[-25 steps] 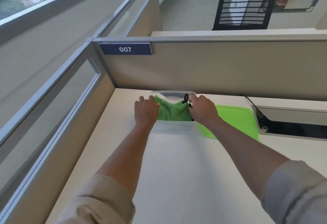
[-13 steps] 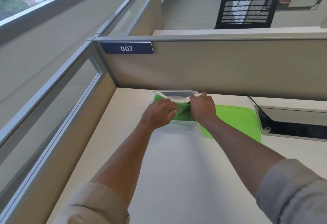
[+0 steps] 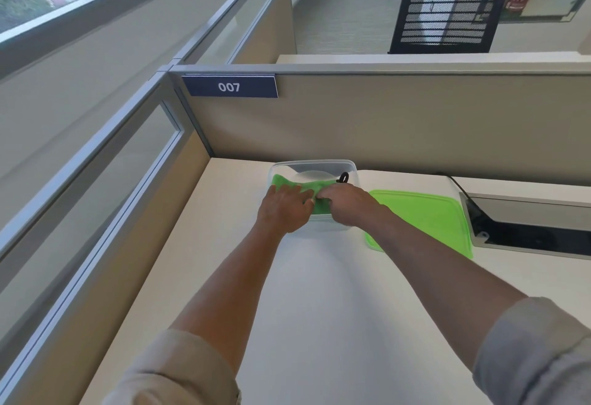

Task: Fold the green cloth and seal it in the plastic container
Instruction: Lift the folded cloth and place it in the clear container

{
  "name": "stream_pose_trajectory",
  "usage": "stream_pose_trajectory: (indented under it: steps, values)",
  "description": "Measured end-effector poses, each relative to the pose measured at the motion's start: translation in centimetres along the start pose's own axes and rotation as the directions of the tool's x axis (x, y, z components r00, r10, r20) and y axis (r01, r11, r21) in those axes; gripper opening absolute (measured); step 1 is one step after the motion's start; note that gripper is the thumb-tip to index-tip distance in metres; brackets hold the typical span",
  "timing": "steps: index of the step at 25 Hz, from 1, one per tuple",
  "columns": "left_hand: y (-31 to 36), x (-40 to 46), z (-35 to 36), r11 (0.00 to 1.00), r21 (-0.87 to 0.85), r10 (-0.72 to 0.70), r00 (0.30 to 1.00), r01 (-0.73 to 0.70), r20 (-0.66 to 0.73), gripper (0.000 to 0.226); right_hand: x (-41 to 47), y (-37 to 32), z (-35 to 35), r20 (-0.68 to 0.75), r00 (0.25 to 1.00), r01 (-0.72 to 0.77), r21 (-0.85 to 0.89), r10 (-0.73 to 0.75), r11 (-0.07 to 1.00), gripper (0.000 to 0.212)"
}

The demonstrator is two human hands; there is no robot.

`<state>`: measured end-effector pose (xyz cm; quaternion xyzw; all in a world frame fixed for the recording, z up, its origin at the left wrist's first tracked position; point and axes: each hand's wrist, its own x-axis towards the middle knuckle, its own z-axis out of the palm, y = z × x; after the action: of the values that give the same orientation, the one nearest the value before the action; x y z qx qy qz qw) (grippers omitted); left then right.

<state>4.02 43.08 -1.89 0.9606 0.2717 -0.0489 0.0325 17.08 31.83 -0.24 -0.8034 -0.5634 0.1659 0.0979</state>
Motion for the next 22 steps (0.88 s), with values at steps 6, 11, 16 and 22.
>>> stream_pose_trajectory:
  steps: [6, 11, 16, 22]
  values:
    - [0.0, 0.8, -0.3, 0.998, -0.014, -0.053, 0.958, 0.059, 0.281, 0.053, 1.1, -1.0, -0.7, 0.229, 0.969, -0.03, -0.272, 0.095, 0.962, 0.038]
    - [0.0, 1.2, -0.6, 0.998, -0.008, -0.059, 0.925, 0.067, 0.376, 0.054, 1.7, -1.2, -0.8, 0.317, 0.935, -0.039, -0.354, 0.159, 0.934, 0.042]
    - [0.4, 0.0, -1.0, 0.998, -0.045, -0.037, 0.977, 0.047, 0.209, 0.051, 0.7, -1.1, -1.7, 0.283, 0.955, -0.024, -0.22, 0.088, 0.975, 0.048]
    - [1.5, -0.5, -2.6, 0.996, 0.065, 0.078, 0.978, -0.067, -0.195, 0.05, -2.9, 0.8, -3.9, -0.125, 0.99, 0.078, 0.091, -0.066, 0.993, 0.054]
